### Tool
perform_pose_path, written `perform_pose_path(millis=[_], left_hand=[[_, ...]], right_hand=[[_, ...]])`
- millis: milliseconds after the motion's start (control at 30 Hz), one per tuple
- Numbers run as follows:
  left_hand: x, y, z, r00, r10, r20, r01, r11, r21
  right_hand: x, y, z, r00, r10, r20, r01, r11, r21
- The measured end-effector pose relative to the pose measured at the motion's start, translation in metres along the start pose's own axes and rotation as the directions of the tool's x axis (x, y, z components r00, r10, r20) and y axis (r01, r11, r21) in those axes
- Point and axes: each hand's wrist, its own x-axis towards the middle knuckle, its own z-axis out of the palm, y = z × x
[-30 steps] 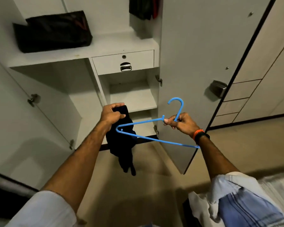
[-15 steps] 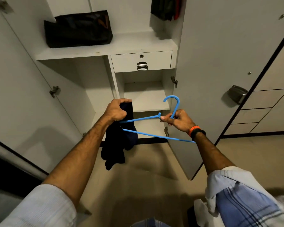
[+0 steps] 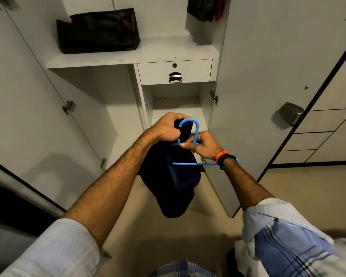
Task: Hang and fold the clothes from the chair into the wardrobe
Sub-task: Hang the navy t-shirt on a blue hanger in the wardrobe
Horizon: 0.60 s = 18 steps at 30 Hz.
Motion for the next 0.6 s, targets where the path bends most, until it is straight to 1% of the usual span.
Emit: perform_pose_path(millis=[133, 267, 333, 400, 500, 533, 600], left_hand=[[-0.001, 0.017, 0.001, 0.999, 0.020, 0.030, -0.019, 0.999, -0.045], [0.002, 0.018, 0.010, 0.999, -0.043, 0.031, 0.046, 0.992, -0.118], [0.003, 0.015, 0.010, 0.999, -0.046, 0.016, 0.047, 0.990, -0.135], [0.004, 0.014, 0.005, 1.000, -0.018, 0.023, 0.019, 0.999, -0.046], [0.003, 0.019, -0.007, 0.999, 0.004, 0.051, -0.015, 0.978, 0.210], [0.004, 0.018, -0.010, 0.999, -0.006, 0.046, -0.006, 0.964, 0.264], [0.005, 0.013, -0.013, 0.999, -0.043, 0.017, 0.035, 0.950, 0.309]], right_hand=[[0.001, -0.001, 0.001, 1.000, 0.014, -0.025, -0.014, 1.000, 0.004], [0.002, -0.004, 0.002, 0.997, -0.005, -0.075, 0.006, 1.000, 0.006], [0.003, -0.002, 0.002, 0.993, -0.009, -0.119, 0.013, 0.999, 0.033], [0.002, 0.001, 0.003, 0.989, -0.015, -0.147, 0.027, 0.996, 0.084], [0.004, 0.003, 0.005, 0.983, -0.003, -0.182, 0.034, 0.986, 0.164], [0.005, 0.003, 0.005, 0.982, 0.001, -0.190, 0.034, 0.983, 0.179], [0.006, 0.000, 0.004, 0.981, -0.001, -0.195, 0.040, 0.980, 0.193]])
